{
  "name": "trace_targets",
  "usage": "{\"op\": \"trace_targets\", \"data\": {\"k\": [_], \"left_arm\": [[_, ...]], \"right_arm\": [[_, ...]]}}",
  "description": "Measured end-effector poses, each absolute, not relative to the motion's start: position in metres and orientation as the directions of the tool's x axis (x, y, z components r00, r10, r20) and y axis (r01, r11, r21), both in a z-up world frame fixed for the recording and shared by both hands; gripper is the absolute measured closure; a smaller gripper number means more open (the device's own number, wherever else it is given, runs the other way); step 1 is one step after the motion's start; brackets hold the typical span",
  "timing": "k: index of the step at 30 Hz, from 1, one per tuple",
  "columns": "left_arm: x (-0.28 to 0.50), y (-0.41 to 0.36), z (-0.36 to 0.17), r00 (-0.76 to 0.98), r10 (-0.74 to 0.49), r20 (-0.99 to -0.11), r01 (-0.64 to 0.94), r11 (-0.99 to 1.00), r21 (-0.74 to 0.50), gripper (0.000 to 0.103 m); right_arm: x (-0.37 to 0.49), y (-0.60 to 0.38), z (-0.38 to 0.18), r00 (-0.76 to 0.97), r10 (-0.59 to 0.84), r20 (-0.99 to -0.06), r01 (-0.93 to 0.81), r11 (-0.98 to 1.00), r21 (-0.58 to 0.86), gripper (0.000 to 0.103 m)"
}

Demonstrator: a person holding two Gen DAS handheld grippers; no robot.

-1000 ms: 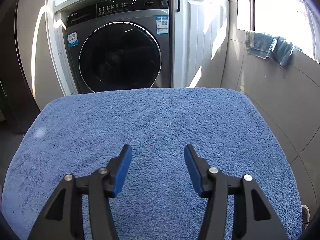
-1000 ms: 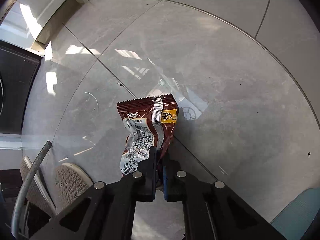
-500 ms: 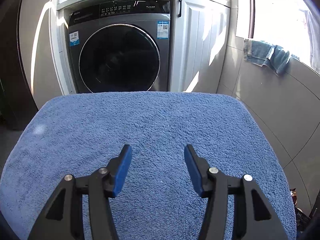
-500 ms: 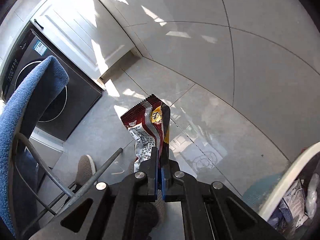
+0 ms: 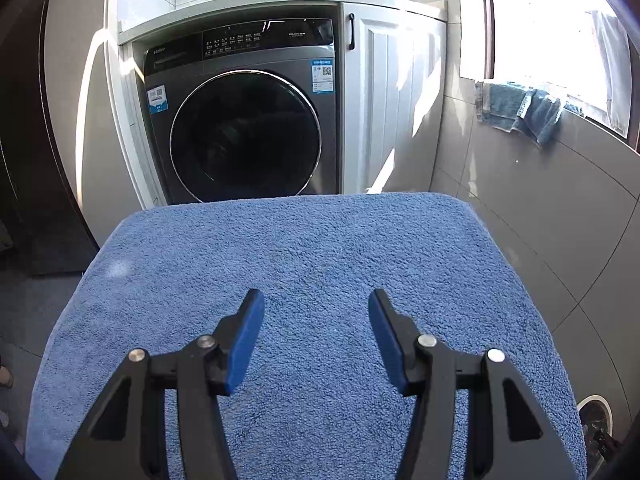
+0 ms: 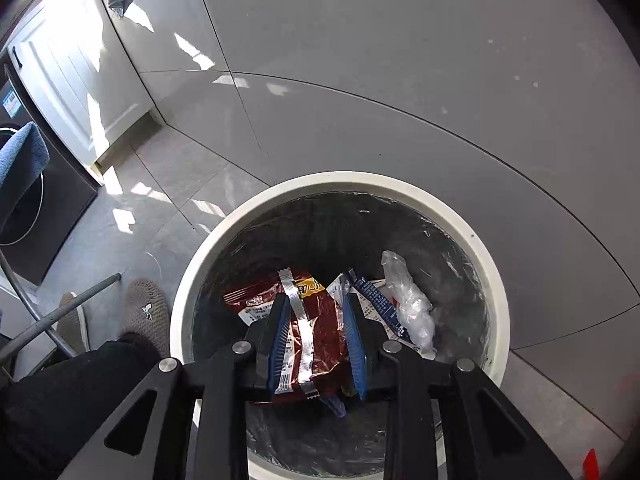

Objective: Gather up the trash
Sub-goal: 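Carry the snack bag to the bin and open the right tool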

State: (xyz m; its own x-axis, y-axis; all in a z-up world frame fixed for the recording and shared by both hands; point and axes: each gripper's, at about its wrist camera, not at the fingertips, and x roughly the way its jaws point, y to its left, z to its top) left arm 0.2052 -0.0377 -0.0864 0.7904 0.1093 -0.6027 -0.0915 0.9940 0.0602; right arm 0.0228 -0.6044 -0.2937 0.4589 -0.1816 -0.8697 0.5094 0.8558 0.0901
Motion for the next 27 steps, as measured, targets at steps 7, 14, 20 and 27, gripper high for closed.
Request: {"op": "trace_targets", "data": {"k": [7, 14, 20, 27], "left_arm": [[0.202, -0.047, -0.086, 0.777, 0.143, -0.613, -0.095, 0.989, 0.110, 0.051], [0.206, -0.053, -0.090, 0.770, 0.144, -0.622, -0.094, 0.989, 0.114, 0.051], [0.196, -0.049, -0.083, 0.774, 0.140, -0.618, -0.084, 0.989, 0.119, 0.051], [0.177, -0.036, -0.070, 0.768, 0.126, -0.628, -0.063, 0.991, 0.122, 0.051]], "right_arm": [[0.029, -0.663, -0.318, 0.477, -0.242, -0.845, 0.558, 0.826, 0.079, 0.073], [0.046, -0.655, -0.320, 0.552, -0.155, -0.819, 0.530, 0.824, 0.201, 0.066], [0.100, -0.606, -0.314, 0.610, -0.037, -0.792, 0.412, 0.868, 0.277, 0.064], [0.119, -0.543, -0.237, 0.655, 0.003, -0.756, 0.240, 0.947, 0.212, 0.055]]}}
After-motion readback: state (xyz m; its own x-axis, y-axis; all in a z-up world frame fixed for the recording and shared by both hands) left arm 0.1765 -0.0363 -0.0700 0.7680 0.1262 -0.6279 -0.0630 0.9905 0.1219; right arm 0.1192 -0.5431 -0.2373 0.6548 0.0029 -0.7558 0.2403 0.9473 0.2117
